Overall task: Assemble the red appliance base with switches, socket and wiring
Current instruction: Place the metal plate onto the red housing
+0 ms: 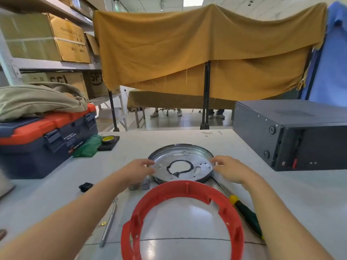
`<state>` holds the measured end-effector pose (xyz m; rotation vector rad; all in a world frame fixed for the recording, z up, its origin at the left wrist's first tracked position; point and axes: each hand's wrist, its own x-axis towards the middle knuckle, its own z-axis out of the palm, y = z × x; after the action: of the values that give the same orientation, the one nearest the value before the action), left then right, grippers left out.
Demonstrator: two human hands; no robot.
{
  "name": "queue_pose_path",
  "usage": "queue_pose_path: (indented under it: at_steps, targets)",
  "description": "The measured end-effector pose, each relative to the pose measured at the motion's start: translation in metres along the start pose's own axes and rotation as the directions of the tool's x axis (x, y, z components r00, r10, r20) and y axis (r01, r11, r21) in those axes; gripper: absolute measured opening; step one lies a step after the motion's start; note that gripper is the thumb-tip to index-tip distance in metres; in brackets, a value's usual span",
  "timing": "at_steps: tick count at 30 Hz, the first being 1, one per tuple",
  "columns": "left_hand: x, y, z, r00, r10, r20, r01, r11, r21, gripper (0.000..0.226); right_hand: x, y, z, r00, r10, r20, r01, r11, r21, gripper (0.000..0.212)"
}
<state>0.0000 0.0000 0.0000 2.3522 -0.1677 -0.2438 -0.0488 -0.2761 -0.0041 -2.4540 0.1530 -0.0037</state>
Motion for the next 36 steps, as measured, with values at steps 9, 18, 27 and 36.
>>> queue_pose_path:
  at_steps: [9, 18, 27, 36]
  targets:
    - [0.028, -0.006, 0.020, 0.990, -0.061, -0.129, 0.071, 0.994, 0.077, 0.010, 0.011, -0.002, 0.025, 0.994, 0.102, 0.049, -0.101, 0.995, -0.017, 0.038]
    - [0.009, 0.000, 0.018, 0.917, 0.007, -0.399, -0.152, 0.930, -0.334, 0.038, 0.002, -0.015, 0.019, 0.965, 0.020, -0.261, 0.050, 0.965, 0.258, 0.044]
    - [-0.032, -0.010, -0.013, 0.989, 0.061, -0.137, -0.142, 0.680, -0.719, 0.038, -0.028, -0.028, 0.002, 0.924, -0.018, -0.382, 0.280, 0.713, 0.643, 0.058]
    - [-0.080, -0.031, -0.038, 0.975, 0.211, -0.063, -0.169, 0.533, -0.829, 0.053, -0.061, -0.029, -0.001, 0.935, -0.029, -0.354, 0.275, 0.690, 0.670, 0.037]
